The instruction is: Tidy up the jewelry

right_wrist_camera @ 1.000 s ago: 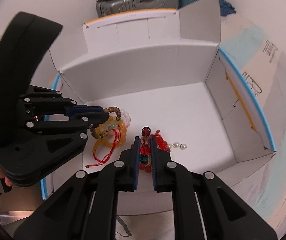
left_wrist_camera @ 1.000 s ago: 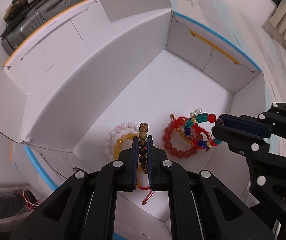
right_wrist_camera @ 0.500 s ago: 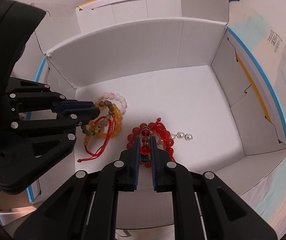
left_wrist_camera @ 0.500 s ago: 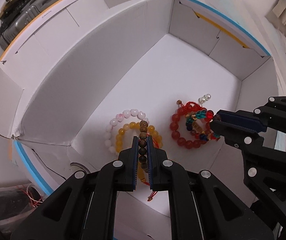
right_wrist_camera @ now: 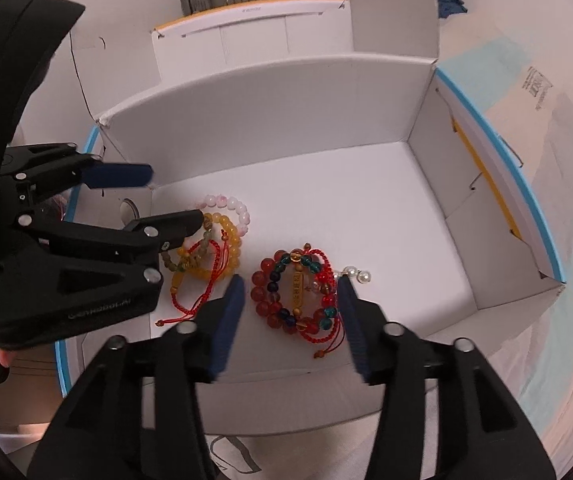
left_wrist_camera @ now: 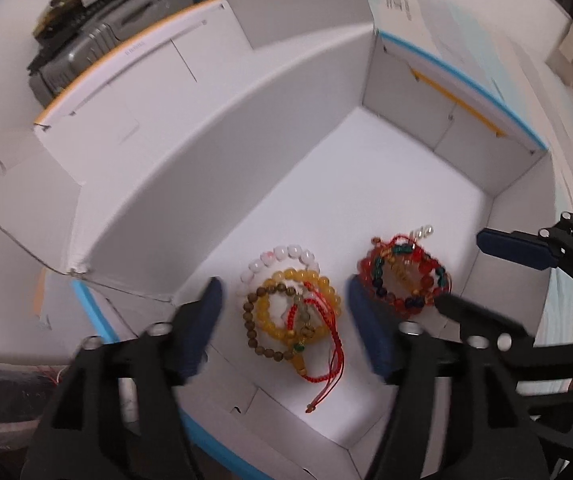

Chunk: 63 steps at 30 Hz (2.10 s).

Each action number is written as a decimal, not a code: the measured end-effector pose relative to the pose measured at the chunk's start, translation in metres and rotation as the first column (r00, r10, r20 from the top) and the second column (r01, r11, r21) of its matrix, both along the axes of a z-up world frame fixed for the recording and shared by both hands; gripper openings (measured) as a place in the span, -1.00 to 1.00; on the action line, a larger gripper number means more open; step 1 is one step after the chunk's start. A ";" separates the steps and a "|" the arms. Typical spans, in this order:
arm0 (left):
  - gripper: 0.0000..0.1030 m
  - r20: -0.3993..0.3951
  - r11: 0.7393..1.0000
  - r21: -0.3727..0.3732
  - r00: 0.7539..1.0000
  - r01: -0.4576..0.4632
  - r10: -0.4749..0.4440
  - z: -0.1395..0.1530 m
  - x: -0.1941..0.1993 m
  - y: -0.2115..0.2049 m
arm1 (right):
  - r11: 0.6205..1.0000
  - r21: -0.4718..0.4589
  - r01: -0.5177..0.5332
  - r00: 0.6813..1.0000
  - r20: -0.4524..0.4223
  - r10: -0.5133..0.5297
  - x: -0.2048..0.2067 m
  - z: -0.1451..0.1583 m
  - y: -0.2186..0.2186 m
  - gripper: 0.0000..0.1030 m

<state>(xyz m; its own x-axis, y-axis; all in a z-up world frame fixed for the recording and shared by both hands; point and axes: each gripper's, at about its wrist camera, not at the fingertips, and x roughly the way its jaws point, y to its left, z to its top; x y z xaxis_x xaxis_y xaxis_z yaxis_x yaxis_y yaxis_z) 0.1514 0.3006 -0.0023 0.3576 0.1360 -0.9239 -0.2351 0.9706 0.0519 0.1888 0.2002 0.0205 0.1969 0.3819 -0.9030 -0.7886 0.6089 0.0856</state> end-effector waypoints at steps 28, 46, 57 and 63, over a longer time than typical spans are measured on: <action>0.89 0.316 0.993 0.050 0.945 -0.111 0.090 0.109 -0.098 -0.027 | 0.977 0.176 0.117 0.974 0.171 -0.147 -0.062 0.092 -0.066 0.86; 0.89 0.376 0.983 0.068 0.917 -0.171 0.134 0.121 -0.164 -0.065 | 0.949 0.232 0.216 0.944 0.198 -0.263 -0.112 0.101 -0.123 0.86; 0.89 0.368 0.987 0.070 0.923 -0.147 0.112 0.117 -0.178 -0.074 | 0.946 0.222 0.238 0.935 0.211 -0.285 -0.129 0.095 -0.134 0.86; 0.89 0.360 0.986 0.069 0.925 -0.154 0.120 0.114 -0.182 -0.072 | 0.947 0.214 0.238 0.929 0.233 -0.287 -0.134 0.096 -0.133 0.86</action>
<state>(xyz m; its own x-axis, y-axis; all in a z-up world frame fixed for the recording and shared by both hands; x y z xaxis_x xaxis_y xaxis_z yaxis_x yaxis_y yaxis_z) -0.0306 0.2288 0.1119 0.6304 0.2871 -0.7213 -0.3853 0.9223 0.0304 0.0552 0.0674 0.1164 0.5286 0.4348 -0.7291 -0.6119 0.7905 0.0278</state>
